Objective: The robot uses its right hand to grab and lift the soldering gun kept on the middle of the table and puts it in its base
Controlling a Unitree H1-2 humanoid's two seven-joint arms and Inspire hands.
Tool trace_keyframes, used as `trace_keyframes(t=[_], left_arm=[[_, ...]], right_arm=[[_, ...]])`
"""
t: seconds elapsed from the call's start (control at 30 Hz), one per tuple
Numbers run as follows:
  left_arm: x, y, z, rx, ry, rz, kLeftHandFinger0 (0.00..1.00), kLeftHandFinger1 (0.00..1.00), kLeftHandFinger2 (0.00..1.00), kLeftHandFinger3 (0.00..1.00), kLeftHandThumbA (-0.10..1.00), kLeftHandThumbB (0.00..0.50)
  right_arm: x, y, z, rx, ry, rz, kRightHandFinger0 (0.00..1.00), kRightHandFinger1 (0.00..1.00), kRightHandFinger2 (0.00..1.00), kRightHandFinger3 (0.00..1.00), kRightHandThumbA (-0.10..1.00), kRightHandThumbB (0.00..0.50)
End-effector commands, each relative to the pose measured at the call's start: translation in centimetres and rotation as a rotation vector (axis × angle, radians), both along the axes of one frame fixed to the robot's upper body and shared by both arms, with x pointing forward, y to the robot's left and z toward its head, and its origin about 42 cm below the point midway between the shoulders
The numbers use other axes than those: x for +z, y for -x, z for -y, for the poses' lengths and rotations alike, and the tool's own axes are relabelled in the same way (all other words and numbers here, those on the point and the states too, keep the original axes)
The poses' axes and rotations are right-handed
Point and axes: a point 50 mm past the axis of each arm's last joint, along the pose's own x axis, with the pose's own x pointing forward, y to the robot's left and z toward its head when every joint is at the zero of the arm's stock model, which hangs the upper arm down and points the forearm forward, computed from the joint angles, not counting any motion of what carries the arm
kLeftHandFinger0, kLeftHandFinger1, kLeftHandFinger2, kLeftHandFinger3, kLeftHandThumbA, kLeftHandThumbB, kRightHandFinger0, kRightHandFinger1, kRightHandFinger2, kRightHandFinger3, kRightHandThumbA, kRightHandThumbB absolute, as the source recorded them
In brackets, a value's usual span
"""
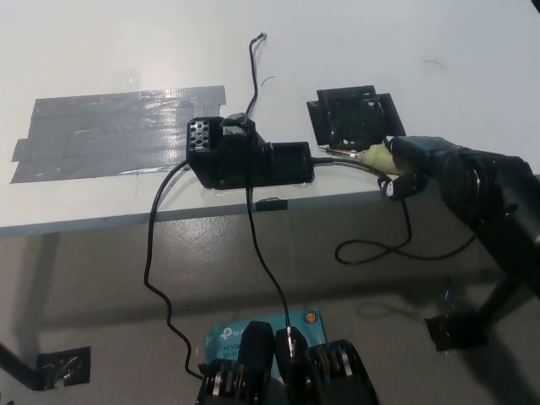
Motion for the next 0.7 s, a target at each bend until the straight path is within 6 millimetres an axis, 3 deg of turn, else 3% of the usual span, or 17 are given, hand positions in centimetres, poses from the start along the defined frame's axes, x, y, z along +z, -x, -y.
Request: trace_keyframes(t=[0.0, 0.17, 0.23, 0.43, 0.57, 0.67], left_arm=[[0.5, 0.8, -1.0, -0.034, -0.019, 0.012, 1.0, 1.0, 1.0, 1.0, 1.0, 0.24], [0.7, 1.1, -0.9, -0.036, -0.005, 0.006, 1.0, 1.0, 1.0, 1.0, 1.0, 0.23], [0.3, 1.3, -1.1, -0.039, 0.013, 0.0, 1.0, 1.0, 1.0, 1.0, 1.0, 0.265], [0.3, 1.4, -1.2, -0.035, 0.027, -0.004, 1.0, 1.0, 1.0, 1.0, 1.0, 0.285], [0.3, 1.4, -1.1, -0.032, 0.031, -0.002, 1.0, 1.0, 1.0, 1.0, 1.0, 0.285], [0.3, 1.3, -1.4, -0.035, 0.009, -0.002, 1.0, 1.0, 1.0, 1.0, 1.0, 0.328]], right_arm=[[4.0, -1.2, 0.4, -0.075, -0.15, -0.266, 1.0, 1.0, 1.0, 1.0, 0.39, 0.5], [5.0, -1.4, 1.7, -0.081, -0.109, -0.328, 1.0, 1.0, 1.0, 1.0, 0.37, 0.5], [5.1, -1.3, 2.6, -0.084, -0.111, -0.343, 1.0, 1.0, 1.0, 1.0, 0.29, 0.496], [6.2, -1.4, 4.3, -0.107, -0.159, -0.396, 1.0, 1.0, 1.0, 1.0, 0.15, 0.5], [7.4, -1.5, 5.6, -0.125, -0.16, -0.39, 1.0, 1.0, 1.0, 1.0, 0.19, 0.5], [7.8, -1.8, 6.0, -0.123, -0.145, -0.391, 1.0, 1.0, 1.0, 1.0, 0.2, 0.5]])
